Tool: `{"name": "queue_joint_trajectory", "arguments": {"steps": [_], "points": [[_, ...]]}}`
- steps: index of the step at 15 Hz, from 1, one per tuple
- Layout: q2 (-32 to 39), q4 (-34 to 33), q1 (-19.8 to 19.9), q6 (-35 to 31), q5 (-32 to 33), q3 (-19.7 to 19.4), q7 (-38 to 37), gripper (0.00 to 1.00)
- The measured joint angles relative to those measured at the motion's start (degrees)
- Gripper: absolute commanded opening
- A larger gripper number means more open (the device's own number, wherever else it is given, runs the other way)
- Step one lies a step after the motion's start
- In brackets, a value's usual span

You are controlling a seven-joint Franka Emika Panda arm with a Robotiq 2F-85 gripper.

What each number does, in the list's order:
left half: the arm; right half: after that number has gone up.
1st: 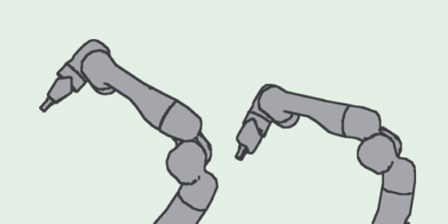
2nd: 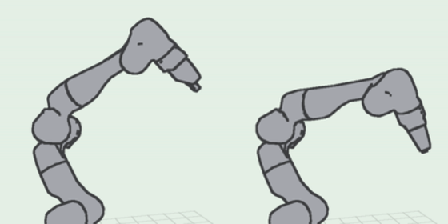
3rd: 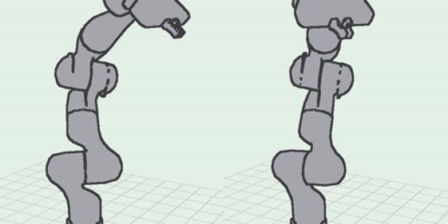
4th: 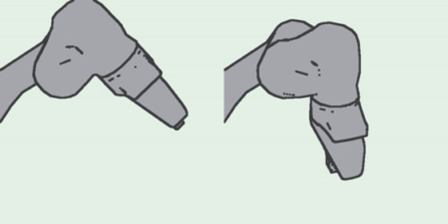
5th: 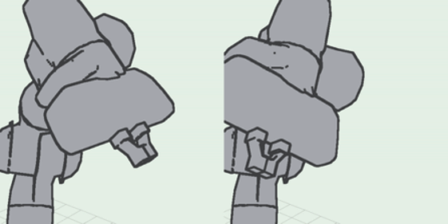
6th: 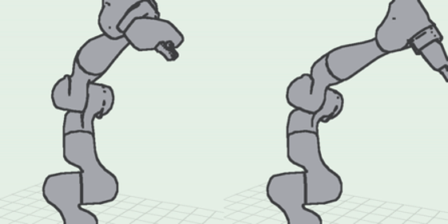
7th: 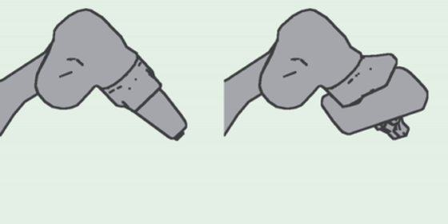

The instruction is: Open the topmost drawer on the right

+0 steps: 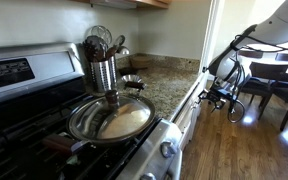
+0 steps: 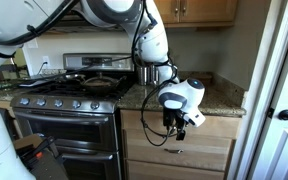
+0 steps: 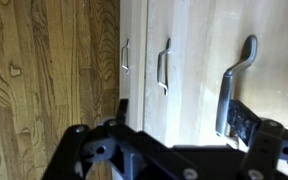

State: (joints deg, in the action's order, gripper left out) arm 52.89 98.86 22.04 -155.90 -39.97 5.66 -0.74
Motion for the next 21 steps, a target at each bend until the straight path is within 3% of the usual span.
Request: {"name": "queue_joint_trajectory", "arguments": {"steps": [9, 21], "points": [[3.3, -4.2, 1.5, 0.1, -2.1, 2.5, 0.7, 1.0], [5.1, -6.3, 1.7, 1.8, -2.0, 1.8, 0.7, 1.0]]}}
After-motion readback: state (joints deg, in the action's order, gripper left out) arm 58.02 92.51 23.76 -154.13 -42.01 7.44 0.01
